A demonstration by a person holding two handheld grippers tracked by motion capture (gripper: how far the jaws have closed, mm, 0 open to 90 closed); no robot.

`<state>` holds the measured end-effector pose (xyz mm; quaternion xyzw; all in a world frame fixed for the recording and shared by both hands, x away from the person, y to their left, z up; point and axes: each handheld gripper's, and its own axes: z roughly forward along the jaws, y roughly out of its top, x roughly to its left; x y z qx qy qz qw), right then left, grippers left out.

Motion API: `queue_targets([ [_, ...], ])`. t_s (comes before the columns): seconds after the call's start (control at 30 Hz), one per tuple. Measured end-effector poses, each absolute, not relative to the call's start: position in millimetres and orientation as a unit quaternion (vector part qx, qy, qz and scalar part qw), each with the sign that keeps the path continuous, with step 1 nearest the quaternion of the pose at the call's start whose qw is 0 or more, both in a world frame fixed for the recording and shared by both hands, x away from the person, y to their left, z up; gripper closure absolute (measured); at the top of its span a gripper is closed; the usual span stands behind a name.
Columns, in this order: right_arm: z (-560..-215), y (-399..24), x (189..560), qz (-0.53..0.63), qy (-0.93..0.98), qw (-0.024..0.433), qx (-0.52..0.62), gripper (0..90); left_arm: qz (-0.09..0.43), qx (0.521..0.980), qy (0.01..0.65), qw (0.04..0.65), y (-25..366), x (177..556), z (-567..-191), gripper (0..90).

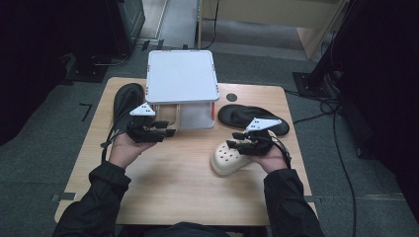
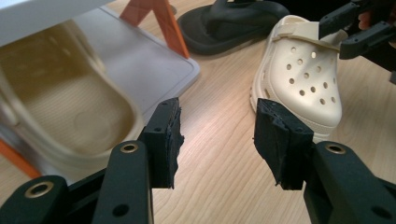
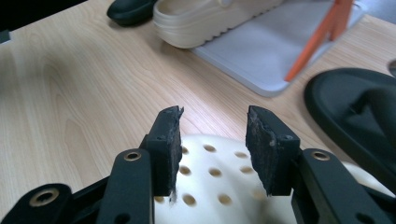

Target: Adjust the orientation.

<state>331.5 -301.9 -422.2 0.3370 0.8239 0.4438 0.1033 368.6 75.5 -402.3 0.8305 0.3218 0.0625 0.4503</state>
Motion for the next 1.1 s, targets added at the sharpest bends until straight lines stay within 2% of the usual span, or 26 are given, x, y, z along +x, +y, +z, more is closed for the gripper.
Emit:
queue_targets([
  [0.57, -423.5, -342.5, 321.9, 0.44, 0.808, 0.143, 0.364, 51.3, 0.045, 0.838, 0.3, 0.453, 58.2, 371.7, -413.5, 51.4],
  [0.83, -438.3, -349.5, 325.7, 0.425, 0.816, 0.127, 0.372, 51.3, 0.05, 0.838, 0.296, 0.456, 56.6, 373.2, -415.5, 51.0],
  [1.1, -450.6, -340.0, 329.6, 0.418, 0.831, 0.096, 0.353, 56.4, 0.053, 0.838, 0.292, 0.458, 57.3, 372.8, -415.4, 51.6],
])
